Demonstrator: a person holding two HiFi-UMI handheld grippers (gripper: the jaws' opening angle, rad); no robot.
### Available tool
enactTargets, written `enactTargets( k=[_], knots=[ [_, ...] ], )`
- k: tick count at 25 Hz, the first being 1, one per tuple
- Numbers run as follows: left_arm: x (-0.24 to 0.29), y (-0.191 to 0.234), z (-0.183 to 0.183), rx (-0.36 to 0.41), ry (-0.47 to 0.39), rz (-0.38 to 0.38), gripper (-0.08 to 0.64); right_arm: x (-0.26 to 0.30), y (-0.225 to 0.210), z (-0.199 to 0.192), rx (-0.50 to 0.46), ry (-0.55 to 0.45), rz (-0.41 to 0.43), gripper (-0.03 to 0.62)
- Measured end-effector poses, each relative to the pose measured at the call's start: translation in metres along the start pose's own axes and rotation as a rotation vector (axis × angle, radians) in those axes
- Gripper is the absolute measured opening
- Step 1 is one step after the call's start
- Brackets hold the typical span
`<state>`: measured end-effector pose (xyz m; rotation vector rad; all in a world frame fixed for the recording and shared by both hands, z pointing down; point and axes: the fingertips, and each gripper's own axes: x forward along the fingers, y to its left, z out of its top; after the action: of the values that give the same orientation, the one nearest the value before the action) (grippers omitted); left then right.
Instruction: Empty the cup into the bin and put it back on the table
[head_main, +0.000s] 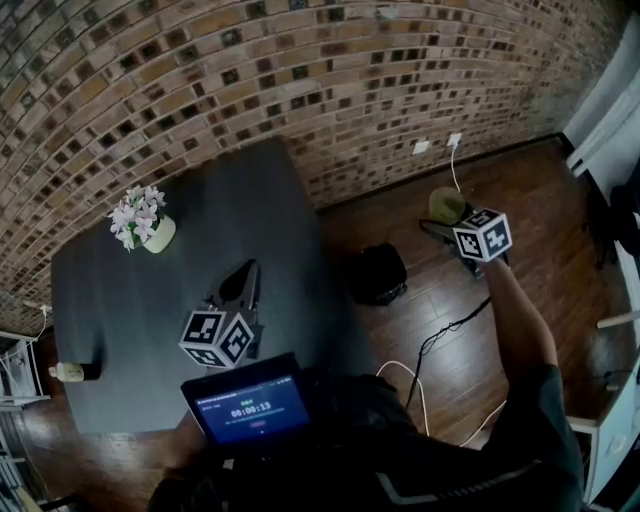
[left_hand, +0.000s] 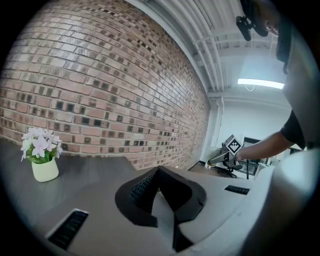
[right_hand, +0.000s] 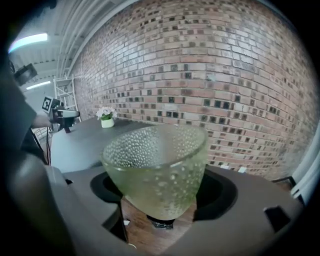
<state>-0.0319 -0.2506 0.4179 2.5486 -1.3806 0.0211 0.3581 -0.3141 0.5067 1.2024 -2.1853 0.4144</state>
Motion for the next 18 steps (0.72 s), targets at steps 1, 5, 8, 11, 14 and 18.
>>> enactTargets(
  k=[1,5,8,11,14,18],
  knots=[
    [0.001,0.001,-0.001,-0.001,0.004,0.006,-0.009,0.003,-0.007,-0.006,-0.009,0.03,-0.015,0.391],
    [0.0,0.013,-0.003,-0.001,0.009,0.041,-0.009,0.011,-0.035,-0.023,-0.018,0.12,-0.072,0.391],
    [-0.001,0.021,-0.005,-0.007,0.01,0.073,-0.009,0.015,-0.05,-0.036,-0.044,0.202,-0.112,0.391],
    [-0.003,0.025,-0.007,-0.012,0.015,0.084,-0.009,0.018,-0.059,-0.048,-0.118,0.291,-0.128,0.391],
    [-0.007,0.025,-0.006,-0.018,0.005,0.072,-0.009,0.018,-0.065,-0.058,-0.179,0.369,-0.157,0.391],
    [-0.011,0.026,-0.004,-0.009,-0.006,0.08,-0.009,0.018,-0.072,-0.068,-0.257,0.46,-0.182,0.391]
  ],
)
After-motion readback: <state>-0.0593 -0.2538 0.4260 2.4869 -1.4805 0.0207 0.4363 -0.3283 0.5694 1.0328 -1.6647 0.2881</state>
